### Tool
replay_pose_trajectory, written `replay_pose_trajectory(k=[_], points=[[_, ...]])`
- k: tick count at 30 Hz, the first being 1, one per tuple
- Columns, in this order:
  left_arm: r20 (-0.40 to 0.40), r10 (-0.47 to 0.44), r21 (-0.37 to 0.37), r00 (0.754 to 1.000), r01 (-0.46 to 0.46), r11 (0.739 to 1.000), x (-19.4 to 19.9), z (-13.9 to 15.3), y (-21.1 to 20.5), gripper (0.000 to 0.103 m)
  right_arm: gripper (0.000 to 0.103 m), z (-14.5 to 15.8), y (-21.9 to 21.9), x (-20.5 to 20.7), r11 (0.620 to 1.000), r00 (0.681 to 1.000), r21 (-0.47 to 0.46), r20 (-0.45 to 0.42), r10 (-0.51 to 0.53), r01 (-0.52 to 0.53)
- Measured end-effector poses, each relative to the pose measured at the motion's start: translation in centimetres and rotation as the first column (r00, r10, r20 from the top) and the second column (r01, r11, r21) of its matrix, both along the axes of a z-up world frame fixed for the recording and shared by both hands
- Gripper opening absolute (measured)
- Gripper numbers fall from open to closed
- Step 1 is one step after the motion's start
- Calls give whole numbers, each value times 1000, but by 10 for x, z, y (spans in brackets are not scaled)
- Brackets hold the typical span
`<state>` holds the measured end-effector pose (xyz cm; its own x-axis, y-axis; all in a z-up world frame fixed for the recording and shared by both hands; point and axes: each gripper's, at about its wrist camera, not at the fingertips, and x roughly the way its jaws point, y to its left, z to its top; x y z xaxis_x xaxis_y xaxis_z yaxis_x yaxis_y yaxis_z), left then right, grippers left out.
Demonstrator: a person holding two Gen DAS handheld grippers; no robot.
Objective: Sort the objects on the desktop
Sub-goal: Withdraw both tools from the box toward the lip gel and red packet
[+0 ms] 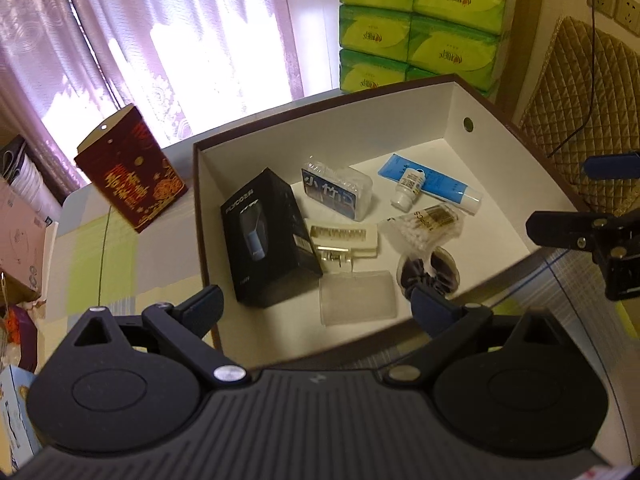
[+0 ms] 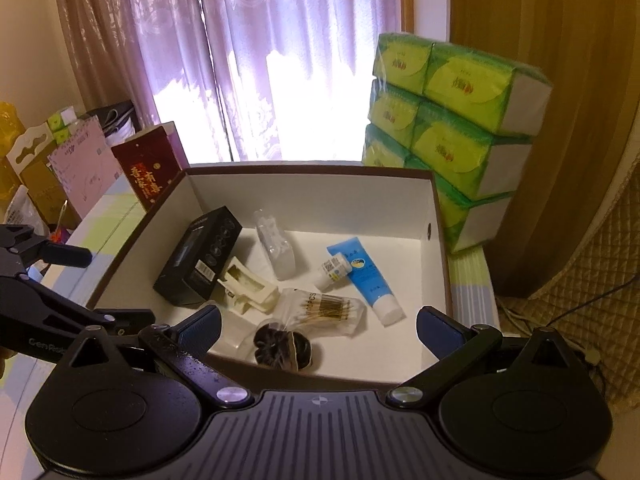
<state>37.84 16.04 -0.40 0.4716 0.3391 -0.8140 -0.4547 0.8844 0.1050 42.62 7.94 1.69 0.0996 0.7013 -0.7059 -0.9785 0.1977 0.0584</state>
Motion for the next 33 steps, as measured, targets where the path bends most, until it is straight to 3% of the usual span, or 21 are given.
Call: replay_pose_trajectory(k=[16, 33], points=[[47, 66, -35, 997, -64, 997, -64, 18, -46, 99, 101, 10, -57, -40, 999, 1000, 24, -8, 21, -21], [14, 105, -59, 994, -104, 993, -100, 6, -68, 99, 101, -5, -89, -66, 999, 998, -15, -49, 35, -36]])
